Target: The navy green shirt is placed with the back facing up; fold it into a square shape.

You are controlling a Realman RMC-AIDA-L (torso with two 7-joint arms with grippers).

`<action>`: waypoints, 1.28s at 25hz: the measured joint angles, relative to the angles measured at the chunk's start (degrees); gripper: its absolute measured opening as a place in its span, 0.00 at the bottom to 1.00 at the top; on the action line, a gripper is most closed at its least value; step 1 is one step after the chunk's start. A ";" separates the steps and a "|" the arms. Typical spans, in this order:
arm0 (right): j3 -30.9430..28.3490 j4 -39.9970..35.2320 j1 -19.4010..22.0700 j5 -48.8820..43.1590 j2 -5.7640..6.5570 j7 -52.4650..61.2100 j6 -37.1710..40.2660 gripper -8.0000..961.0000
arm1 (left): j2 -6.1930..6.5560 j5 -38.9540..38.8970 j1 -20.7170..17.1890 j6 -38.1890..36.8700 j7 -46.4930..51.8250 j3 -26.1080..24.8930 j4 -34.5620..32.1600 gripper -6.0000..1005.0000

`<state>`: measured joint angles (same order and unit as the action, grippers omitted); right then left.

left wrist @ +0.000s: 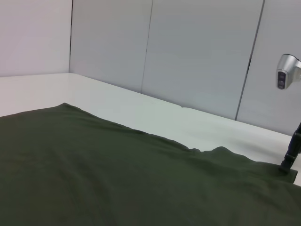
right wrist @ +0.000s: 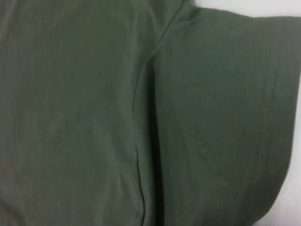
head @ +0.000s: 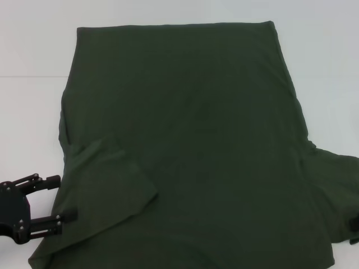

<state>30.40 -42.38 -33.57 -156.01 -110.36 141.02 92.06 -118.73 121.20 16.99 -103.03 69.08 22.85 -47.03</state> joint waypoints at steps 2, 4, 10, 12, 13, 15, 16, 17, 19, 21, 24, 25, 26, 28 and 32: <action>0.01 0.02 -0.14 0.00 -0.04 -0.12 0.11 0.58 | 0.00 0.00 -0.01 -0.03 0.00 -0.01 0.01 0.83; 0.01 0.02 -0.18 0.02 -0.04 -0.21 0.31 0.41 | 0.00 0.00 -0.02 -0.04 0.00 -0.01 0.04 0.83; 0.02 0.02 -0.18 0.04 0.03 -0.33 0.37 0.15 | 0.00 0.00 -0.02 0.06 0.00 -0.01 0.13 0.83; 0.02 0.02 -0.18 0.08 0.09 -0.51 0.39 0.12 | 0.00 0.00 -0.02 0.15 0.00 -0.09 0.17 0.83; 0.02 0.02 -0.18 0.15 0.11 -0.63 0.39 0.11 | 0.00 0.00 -0.02 0.18 0.00 -0.19 0.21 0.83; 0.02 0.02 -0.18 0.33 0.16 -0.90 0.40 0.09 | 0.00 -0.01 -0.02 0.19 0.00 -0.25 0.24 0.83; 0.01 0.02 -0.18 0.40 0.18 -1.00 0.40 0.08 | 0.00 -0.03 0.00 0.22 0.00 -0.29 0.29 0.83; -0.08 0.02 -0.18 0.47 0.21 -1.15 0.41 0.06 | 0.00 -0.06 0.01 0.24 0.00 -0.29 0.31 0.83; -0.41 -0.02 -0.17 0.80 0.28 -1.43 0.42 0.04 | 0.00 -0.13 0.02 0.24 0.00 -0.29 0.34 0.83; -0.63 -0.28 -0.05 1.51 0.42 -1.64 0.46 0.03 | 0.00 -0.42 0.06 0.20 0.03 -0.29 0.36 0.83; -0.75 -0.60 0.36 3.21 1.23 -1.71 0.51 0.03 | 0.00 -0.81 0.11 0.03 0.09 -0.49 0.36 0.83; -0.93 -0.62 0.47 3.76 1.61 -1.72 0.60 0.03 | -0.01 -0.84 0.12 -0.02 0.12 -0.66 0.36 0.83; -1.38 -0.66 0.59 4.21 2.14 -1.72 0.63 0.03 | 0.00 -0.85 0.12 -0.04 0.16 -0.77 0.36 0.83; -2.74 -0.81 0.75 4.57 2.95 -1.87 0.99 0.03 | 0.00 -0.86 0.13 -0.08 0.53 -0.80 0.36 0.83; -6.93 -2.68 1.09 5.15 4.08 -2.96 2.35 0.03 | 0.16 -0.88 0.12 -0.10 1.19 -0.81 0.36 0.83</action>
<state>23.46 -45.06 -32.48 -150.86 -106.28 138.07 94.41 -118.57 120.32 17.11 -103.13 70.28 22.05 -46.67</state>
